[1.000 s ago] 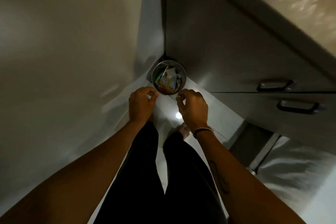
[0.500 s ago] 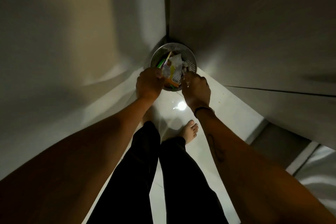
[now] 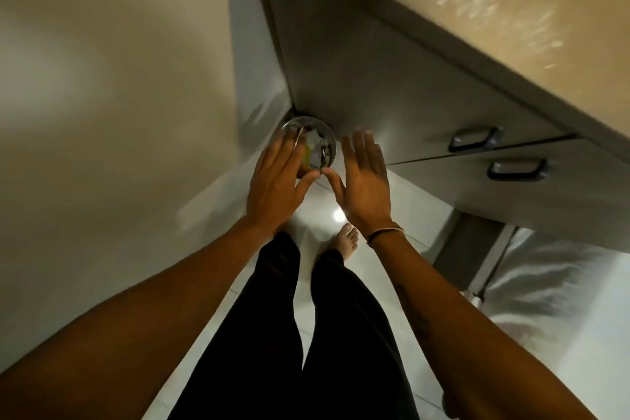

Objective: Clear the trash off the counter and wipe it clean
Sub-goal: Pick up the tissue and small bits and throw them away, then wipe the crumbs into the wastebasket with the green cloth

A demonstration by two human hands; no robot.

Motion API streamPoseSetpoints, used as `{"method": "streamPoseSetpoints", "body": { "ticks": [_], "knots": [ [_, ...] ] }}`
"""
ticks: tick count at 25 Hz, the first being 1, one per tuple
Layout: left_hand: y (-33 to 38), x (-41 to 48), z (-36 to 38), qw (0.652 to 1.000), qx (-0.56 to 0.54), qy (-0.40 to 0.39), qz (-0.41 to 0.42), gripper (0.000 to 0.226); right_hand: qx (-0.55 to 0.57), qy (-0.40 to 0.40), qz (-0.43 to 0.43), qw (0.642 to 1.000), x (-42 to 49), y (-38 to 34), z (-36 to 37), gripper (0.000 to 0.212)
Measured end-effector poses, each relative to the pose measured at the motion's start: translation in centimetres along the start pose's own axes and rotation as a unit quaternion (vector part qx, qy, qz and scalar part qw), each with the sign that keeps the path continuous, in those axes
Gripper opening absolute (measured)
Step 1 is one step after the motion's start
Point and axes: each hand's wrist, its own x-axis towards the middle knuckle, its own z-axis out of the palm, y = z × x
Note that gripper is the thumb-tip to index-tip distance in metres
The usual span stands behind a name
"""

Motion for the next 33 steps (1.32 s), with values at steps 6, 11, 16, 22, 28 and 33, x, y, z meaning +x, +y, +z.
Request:
{"method": "streamPoseSetpoints", "body": {
  "ticks": [6, 11, 16, 22, 28, 33],
  "knots": [
    [7.3, -3.6, -14.3, 0.992, 0.016, 0.073, 0.105, 0.079, 0.062, 0.16, -0.044, 0.984, -6.0, -3.7, -16.9, 0.079],
    [16.4, 3.5, -21.5, 0.967, -0.006, 0.156, 0.204, 0.083, 0.06, 0.346, -0.04, 0.935, -6.5, -0.7, -30.0, 0.068],
    [28.5, 14.2, -23.5, 0.954, 0.038, 0.13, 0.268, 0.085, -0.018, 0.383, 0.096, 0.919, 0.2, 9.7, -39.1, 0.072],
    [35.0, 22.3, -20.0, 0.967, 0.092, -0.003, 0.236, 0.087, -0.03, 0.217, 0.178, 0.959, 9.2, 19.9, -43.4, 0.067],
    [34.7, 22.9, -19.4, 0.963, 0.111, 0.006, 0.246, 0.087, 0.004, 0.143, 0.203, 0.969, 11.2, 21.9, -43.0, 0.059],
    [34.9, 22.8, -19.4, 0.964, 0.113, 0.002, 0.24, 0.087, 0.023, 0.159, 0.244, 0.957, 12.7, 21.6, -43.5, 0.058]
  ]
}}
